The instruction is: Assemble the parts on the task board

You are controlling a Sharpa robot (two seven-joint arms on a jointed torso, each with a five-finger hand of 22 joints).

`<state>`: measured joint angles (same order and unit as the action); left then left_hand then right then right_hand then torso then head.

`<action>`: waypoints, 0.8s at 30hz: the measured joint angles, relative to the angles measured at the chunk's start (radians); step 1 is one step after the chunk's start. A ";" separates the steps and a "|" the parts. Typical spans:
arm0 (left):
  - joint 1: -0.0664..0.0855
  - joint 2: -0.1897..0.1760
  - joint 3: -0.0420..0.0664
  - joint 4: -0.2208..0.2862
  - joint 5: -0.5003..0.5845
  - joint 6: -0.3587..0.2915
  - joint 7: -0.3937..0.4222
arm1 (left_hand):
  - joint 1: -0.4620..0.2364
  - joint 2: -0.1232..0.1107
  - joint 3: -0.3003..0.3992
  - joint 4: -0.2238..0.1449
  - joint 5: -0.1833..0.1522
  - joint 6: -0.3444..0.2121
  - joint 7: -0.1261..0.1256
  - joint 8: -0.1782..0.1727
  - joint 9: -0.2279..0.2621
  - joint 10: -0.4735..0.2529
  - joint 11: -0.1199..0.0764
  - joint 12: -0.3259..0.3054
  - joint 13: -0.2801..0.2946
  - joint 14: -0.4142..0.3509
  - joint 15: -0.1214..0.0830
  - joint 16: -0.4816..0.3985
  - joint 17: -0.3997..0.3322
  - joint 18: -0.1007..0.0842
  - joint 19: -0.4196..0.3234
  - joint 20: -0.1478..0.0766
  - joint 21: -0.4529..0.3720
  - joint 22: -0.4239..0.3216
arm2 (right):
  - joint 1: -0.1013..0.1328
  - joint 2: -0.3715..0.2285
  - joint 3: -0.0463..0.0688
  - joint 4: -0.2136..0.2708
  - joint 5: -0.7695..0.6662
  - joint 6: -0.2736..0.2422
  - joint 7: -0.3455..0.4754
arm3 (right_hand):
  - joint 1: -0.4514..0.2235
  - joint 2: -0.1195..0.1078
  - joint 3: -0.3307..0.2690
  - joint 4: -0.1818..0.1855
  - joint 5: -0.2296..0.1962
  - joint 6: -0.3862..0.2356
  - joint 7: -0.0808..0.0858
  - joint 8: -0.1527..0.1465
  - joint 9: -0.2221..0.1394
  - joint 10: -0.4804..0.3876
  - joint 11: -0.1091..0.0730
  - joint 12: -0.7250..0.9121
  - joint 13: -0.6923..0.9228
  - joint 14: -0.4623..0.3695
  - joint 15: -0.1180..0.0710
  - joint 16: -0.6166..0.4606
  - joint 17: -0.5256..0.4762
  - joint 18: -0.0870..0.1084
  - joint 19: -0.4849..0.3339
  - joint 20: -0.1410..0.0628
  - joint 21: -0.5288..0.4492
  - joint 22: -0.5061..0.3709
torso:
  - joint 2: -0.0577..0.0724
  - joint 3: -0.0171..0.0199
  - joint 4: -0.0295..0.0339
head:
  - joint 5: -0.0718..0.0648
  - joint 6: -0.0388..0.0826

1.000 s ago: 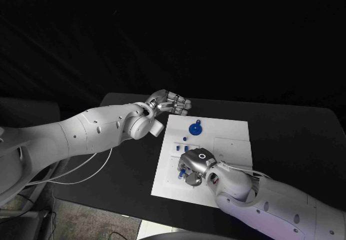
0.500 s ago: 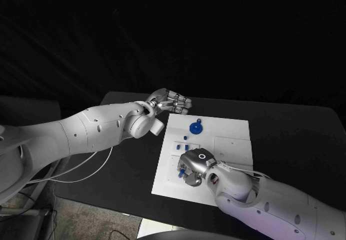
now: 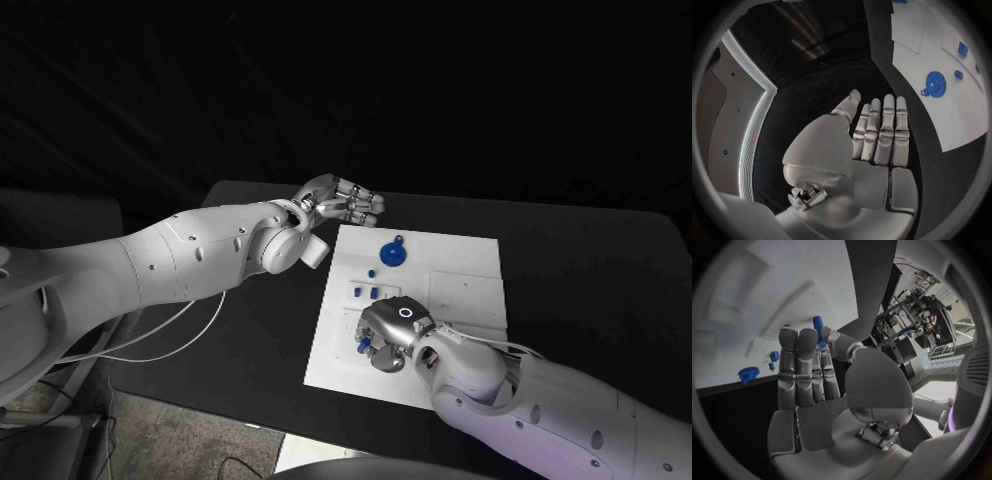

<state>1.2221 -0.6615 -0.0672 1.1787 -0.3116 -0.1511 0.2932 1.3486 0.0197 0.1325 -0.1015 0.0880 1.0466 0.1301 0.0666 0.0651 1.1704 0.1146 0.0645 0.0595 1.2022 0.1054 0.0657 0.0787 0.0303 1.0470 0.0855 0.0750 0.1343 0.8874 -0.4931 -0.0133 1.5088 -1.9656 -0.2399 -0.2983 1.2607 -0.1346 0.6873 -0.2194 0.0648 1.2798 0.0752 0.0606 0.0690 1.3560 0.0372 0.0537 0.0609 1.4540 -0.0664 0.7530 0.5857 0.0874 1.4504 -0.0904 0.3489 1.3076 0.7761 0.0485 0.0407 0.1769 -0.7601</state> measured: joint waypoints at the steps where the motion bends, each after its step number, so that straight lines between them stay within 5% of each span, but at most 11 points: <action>1: 0.000 0.000 0.000 0.000 0.000 0.000 0.000 | 0.000 0.000 0.000 0.000 0.000 0.000 0.000 0.000 0.000 0.000 0.000 0.000 0.000 0.000 0.000 0.000 0.000 0.000 0.000 0.000 0.000 0.000 | 0.000 0.000 0.000 -0.001 0.000 0.000 0.000 | 0.000 0.000 0.000 0.000 0.000 0.000 0.000 0.000 0.000 0.000 0.000 0.000 0.000 0.000 0.000 0.000 0.000 0.000 0.000 0.000 0.000 0.000 | 0.000 0.0000 0.0000 | 0.000 0.000; 8: 0.000 0.000 0.000 0.000 0.000 0.001 0.000 | 0.000 0.000 0.000 0.000 0.000 0.000 0.000 0.000 0.000 0.000 0.000 0.000 0.000 0.000 0.000 0.000 0.000 0.000 0.000 0.000 0.000 0.000 | 0.000 0.009 0.000 -0.015 0.000 0.002 -0.003 | -0.001 -0.001 0.000 0.000 0.000 0.000 0.000 0.000 0.000 0.000 0.000 0.000 0.000 0.000 0.000 0.000 -0.001 -0.001 0.000 0.000 0.000 0.000 | 0.000 -0.0003 0.0000 | 0.000 0.000; 24: 0.000 0.000 0.000 0.000 0.000 0.002 -0.001 | 0.000 0.000 0.000 0.000 0.000 0.000 0.000 0.000 0.000 0.000 0.000 0.000 0.000 0.000 0.000 0.000 0.000 0.000 0.000 0.000 0.000 0.000 | 0.005 0.032 -0.022 -0.036 -0.012 0.009 -0.008 | -0.004 -0.004 0.000 0.000 -0.003 -0.004 0.000 0.000 0.001 -0.002 -0.002 0.004 0.003 0.000 0.000 0.000 -0.004 -0.002 0.000 0.000 0.000 0.000 | 0.000 -0.0010 0.0000 | 0.000 -0.004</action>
<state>1.2221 -0.6612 -0.0674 1.1787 -0.3115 -0.1486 0.2926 1.3486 0.0197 0.1325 -0.1016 0.0880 1.0466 0.1301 0.0666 0.0651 1.1704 0.1146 0.0645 0.0596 1.2022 0.1054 0.0657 0.0786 0.0302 1.0470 0.0855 0.0750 0.1344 0.8923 -0.4607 -0.0349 1.4730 -1.9778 -0.2309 -0.3064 1.2567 -0.1390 0.6872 -0.2194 0.0617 1.2763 0.0752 0.0602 0.0696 1.3544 0.0355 0.0579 0.0636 1.4542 -0.0662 0.7529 0.5820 0.0851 1.4504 -0.0903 0.3488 1.3075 0.7760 0.0476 0.0407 0.1772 -0.7642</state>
